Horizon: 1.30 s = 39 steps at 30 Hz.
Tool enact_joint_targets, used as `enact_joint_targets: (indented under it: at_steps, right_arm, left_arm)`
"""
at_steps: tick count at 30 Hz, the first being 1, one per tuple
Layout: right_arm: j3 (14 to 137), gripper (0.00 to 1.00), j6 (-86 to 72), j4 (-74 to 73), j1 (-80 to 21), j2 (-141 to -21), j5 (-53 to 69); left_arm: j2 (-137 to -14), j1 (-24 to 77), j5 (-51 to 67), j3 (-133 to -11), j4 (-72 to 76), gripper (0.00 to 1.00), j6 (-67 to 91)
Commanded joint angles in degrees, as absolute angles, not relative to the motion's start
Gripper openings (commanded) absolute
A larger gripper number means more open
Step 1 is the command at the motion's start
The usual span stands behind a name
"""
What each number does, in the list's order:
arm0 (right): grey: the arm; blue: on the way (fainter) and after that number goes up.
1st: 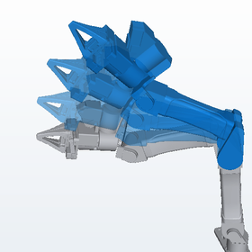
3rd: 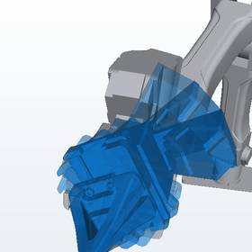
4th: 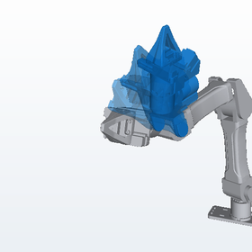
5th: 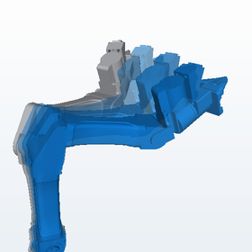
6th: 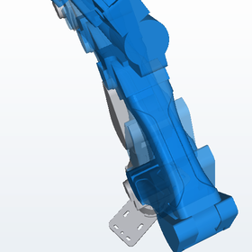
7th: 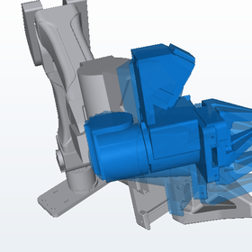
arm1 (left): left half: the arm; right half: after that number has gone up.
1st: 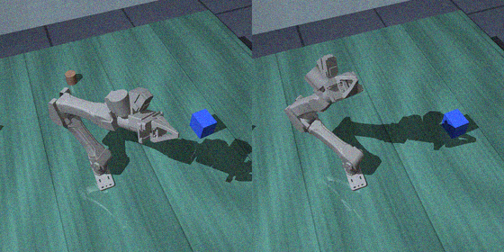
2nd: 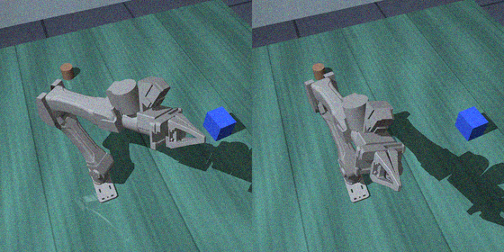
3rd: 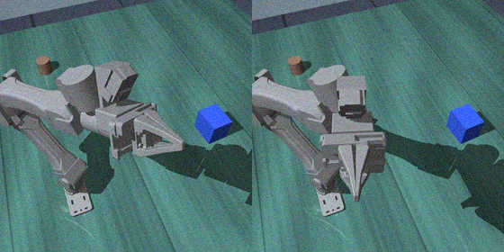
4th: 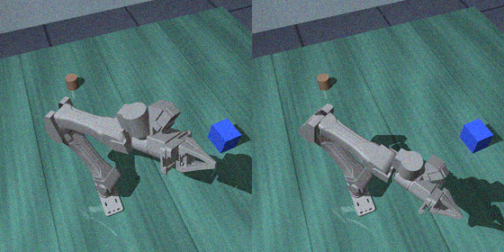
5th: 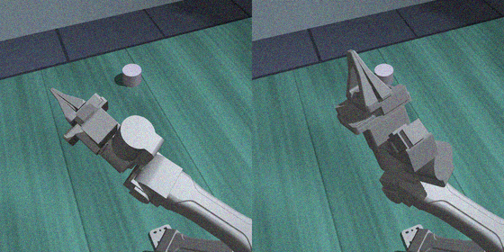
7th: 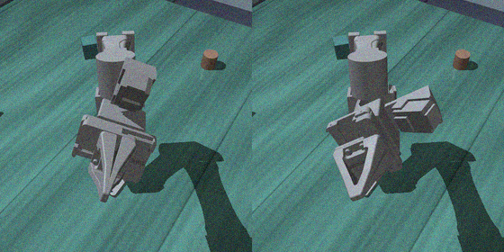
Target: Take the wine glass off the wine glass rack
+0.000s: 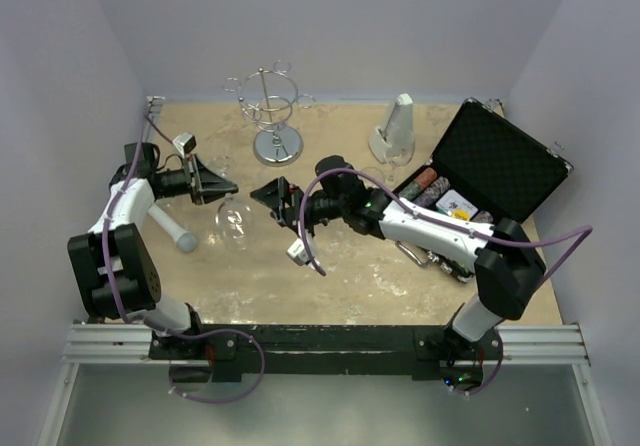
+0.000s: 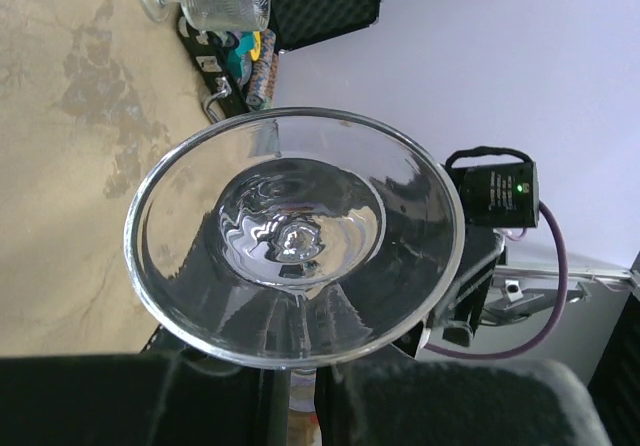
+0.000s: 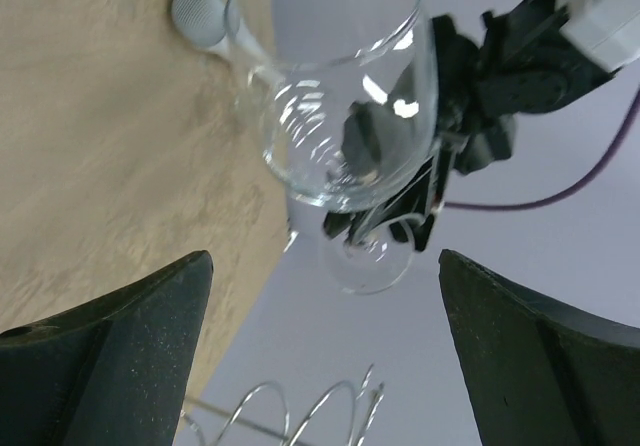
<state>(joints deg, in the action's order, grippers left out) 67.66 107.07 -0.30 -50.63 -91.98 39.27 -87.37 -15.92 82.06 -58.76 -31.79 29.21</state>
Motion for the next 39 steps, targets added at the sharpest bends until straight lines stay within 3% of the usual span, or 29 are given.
enact_joint_targets:
  at_steps: [1, 8, 15, 39]
  right_arm:
    - [68.11, 0.99, 108.02, 6.24, -53.08, -93.25, 43.33]
    - [75.84, 0.98, 114.42, -3.94, -53.88, -98.87, 43.86]
    - [75.32, 0.99, 115.84, -0.61, -54.67, -100.02, 45.09]
    - [81.74, 0.98, 129.46, -11.96, -55.02, -104.94, 50.18]
  left_arm:
    - [-85.96, -15.56, 86.92, -57.3, -30.23, 0.0, 33.13]
    - [-86.39, -15.56, 88.33, -57.04, -30.41, 0.0, 33.93]
    - [-86.83, -14.77, 87.63, -55.99, -29.62, 0.0, 34.72]
    - [-87.36, -14.5, 86.66, -54.41, -25.23, 0.0, 37.7]
